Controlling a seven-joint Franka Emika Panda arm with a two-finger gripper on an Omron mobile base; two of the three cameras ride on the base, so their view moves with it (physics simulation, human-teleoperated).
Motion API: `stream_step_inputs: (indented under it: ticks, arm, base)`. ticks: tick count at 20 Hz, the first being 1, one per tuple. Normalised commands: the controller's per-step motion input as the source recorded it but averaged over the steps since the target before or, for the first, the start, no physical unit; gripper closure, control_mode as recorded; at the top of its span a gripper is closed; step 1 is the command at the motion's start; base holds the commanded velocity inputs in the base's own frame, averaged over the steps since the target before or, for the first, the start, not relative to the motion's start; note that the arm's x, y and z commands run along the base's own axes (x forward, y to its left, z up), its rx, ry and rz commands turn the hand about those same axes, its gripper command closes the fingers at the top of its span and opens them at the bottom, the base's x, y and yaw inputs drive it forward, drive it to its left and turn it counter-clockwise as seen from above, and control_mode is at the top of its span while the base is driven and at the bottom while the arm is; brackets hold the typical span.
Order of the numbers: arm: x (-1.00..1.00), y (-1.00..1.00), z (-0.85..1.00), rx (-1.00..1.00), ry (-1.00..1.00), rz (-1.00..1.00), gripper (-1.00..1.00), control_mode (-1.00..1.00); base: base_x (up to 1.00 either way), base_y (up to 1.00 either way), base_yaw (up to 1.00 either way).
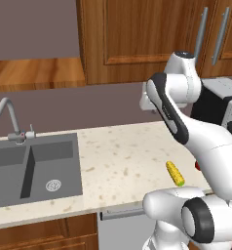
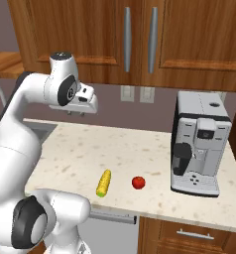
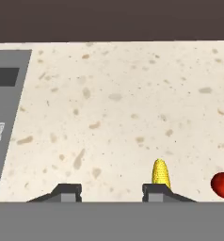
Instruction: Place the tomato and corn inside the fridge drawer. Close the drawer after placing the vegetables.
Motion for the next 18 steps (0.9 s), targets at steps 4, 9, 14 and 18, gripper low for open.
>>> stream_step_inputs:
  ticks: [4, 9, 14, 18]
  arm:
    - [-0.56, 0.06, -0.12, -0.01, -0.04, 0.00, -1.00, -1.00]
    - [-0.65, -0.10, -0.89, -0.03, 0.13, 0.00, -1.00, -1.00]
    - [0.16, -0.27, -1.00, -0.06, 0.40, 0.06, -1.00, -1.00]
    - [0.19, -0.36, -0.92, -0.07, 0.27, 0.05, -1.00, -1.00]
  base:
    - [0.00, 0.00, 0.00]
    - [0.00, 0.00, 0.00]
    - [0.00, 0.00, 0.00]
    - [0.00, 0.00, 0.00]
